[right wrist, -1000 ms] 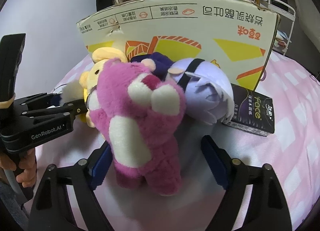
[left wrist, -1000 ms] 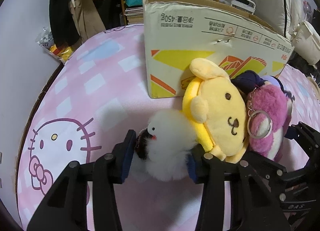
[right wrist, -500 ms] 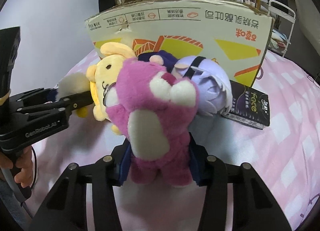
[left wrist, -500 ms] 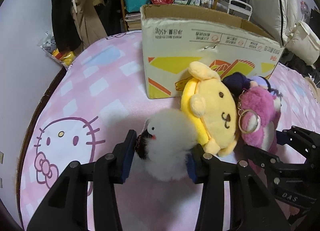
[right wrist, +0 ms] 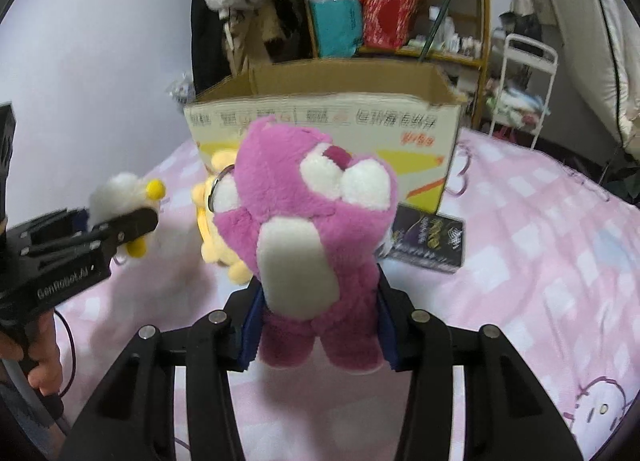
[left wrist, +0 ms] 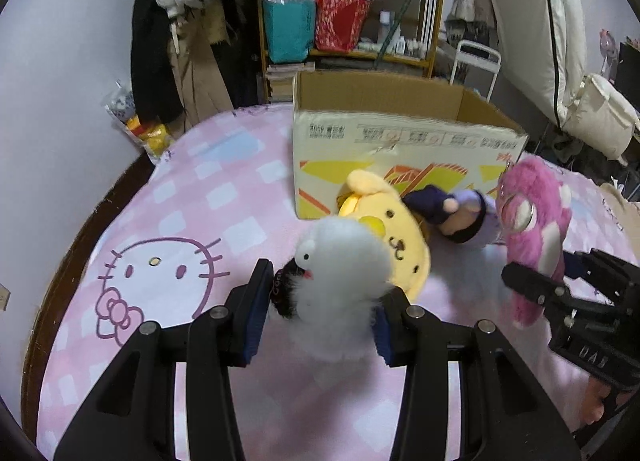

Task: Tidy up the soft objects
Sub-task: 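Lift the white bird and pink bear and carry both over the box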

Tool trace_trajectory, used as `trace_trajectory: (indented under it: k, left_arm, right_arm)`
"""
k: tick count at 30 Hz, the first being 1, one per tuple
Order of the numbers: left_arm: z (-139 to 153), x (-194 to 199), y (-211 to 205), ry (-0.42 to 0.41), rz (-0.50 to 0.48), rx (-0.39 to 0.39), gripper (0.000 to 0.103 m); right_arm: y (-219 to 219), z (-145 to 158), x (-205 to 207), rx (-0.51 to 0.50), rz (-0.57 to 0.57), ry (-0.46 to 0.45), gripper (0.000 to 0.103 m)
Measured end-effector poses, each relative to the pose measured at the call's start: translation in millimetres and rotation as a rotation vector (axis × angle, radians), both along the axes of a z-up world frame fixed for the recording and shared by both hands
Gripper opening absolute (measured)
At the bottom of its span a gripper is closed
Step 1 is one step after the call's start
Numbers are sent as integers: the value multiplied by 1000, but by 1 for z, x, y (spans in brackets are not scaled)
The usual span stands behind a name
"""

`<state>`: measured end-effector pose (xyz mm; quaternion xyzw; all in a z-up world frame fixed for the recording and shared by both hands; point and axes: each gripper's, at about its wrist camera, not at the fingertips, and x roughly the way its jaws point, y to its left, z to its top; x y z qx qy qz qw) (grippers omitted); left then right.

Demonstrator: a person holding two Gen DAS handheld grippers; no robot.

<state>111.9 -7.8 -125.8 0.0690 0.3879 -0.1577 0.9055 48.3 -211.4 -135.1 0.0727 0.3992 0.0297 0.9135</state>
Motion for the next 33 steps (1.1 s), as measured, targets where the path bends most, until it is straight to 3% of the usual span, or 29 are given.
trace_trajectory:
  k: [13, 16, 26, 33]
  left_arm:
    - [76, -37, -1, -258, 27, -50, 44]
    - [94, -43, 1, -309, 62, -33, 44]
    - [142, -44, -13, -418, 53, -25, 44]
    - [156, -26, -39, -478, 14, -31, 44]
  right_arm:
    - [-34, 70, -31, -27, -98, -236, 50]
    - [-39, 83, -33, -34, -101, -275, 50]
    - [-58, 115, -10, -3, -90, -366, 50]
    - [-65, 130, 14, -16, -88, -403, 50]
